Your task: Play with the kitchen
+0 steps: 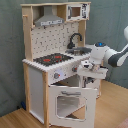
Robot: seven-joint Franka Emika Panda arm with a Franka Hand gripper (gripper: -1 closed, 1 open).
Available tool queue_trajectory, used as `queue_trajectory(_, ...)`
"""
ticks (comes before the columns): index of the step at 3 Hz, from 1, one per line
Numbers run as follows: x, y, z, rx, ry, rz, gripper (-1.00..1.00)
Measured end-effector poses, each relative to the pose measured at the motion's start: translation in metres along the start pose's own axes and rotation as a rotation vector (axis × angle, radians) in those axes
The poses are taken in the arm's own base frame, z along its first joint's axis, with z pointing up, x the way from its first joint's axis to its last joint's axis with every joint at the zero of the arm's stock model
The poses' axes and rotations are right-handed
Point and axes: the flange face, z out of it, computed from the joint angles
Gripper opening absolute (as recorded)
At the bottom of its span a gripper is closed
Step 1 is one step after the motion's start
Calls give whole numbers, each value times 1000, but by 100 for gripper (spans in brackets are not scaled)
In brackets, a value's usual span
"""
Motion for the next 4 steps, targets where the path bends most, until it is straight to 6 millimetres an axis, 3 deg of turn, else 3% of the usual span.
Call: queue_trajectory(4,27,-18,34,90,22,-32,-100)
